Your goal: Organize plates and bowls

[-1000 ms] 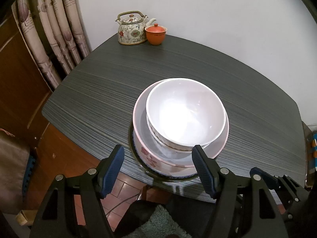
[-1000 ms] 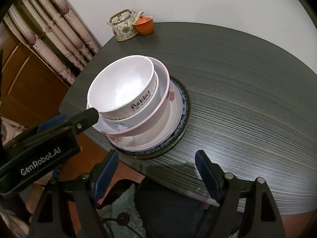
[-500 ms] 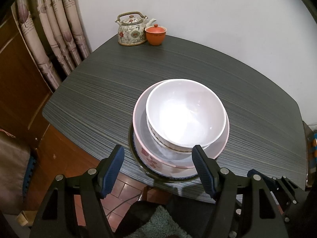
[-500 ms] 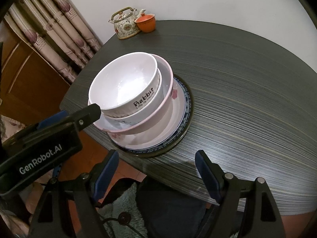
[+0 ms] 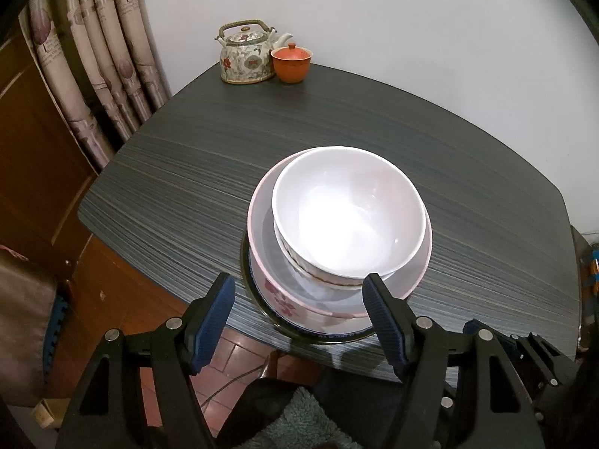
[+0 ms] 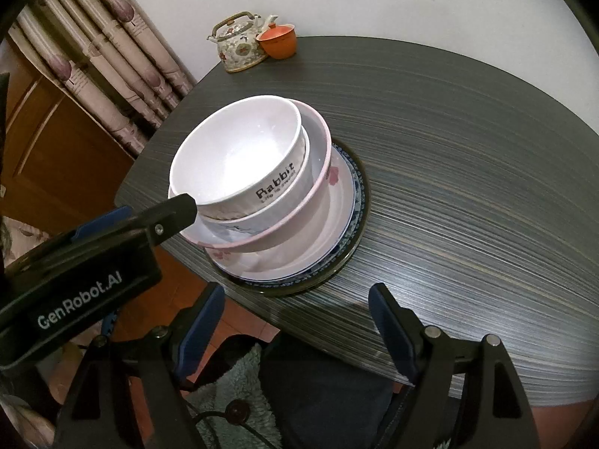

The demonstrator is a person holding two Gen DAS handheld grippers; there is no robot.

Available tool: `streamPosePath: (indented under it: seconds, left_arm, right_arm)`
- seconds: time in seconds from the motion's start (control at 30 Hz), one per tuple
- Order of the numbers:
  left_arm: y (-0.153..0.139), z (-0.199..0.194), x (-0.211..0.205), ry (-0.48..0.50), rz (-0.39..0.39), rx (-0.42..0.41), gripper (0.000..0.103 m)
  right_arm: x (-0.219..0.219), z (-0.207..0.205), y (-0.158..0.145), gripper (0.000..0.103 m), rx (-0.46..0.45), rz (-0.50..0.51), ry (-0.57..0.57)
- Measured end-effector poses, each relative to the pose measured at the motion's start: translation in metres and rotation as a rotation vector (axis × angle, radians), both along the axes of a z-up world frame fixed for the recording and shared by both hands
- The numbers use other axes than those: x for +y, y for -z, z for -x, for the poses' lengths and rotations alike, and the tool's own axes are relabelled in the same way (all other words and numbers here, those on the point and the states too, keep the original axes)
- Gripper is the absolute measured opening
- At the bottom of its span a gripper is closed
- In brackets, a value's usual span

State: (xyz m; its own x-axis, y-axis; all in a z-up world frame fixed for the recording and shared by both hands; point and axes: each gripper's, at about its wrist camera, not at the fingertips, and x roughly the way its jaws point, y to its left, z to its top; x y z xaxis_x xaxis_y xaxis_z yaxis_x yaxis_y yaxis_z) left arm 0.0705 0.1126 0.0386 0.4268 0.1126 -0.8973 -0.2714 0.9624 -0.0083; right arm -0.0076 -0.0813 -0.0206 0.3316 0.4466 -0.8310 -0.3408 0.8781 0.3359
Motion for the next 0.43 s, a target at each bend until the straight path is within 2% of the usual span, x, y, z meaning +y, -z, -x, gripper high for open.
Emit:
streamPosePath:
  seconds: [0.43]
  left_arm:
    - [0.0005, 0.0010, -0.0014, 0.009, -0.013, -0.001, 0.068]
  right_arm:
    - [0.0006, 0.0007, 0.0001, 0.081, 0.001, 0.003, -0.002]
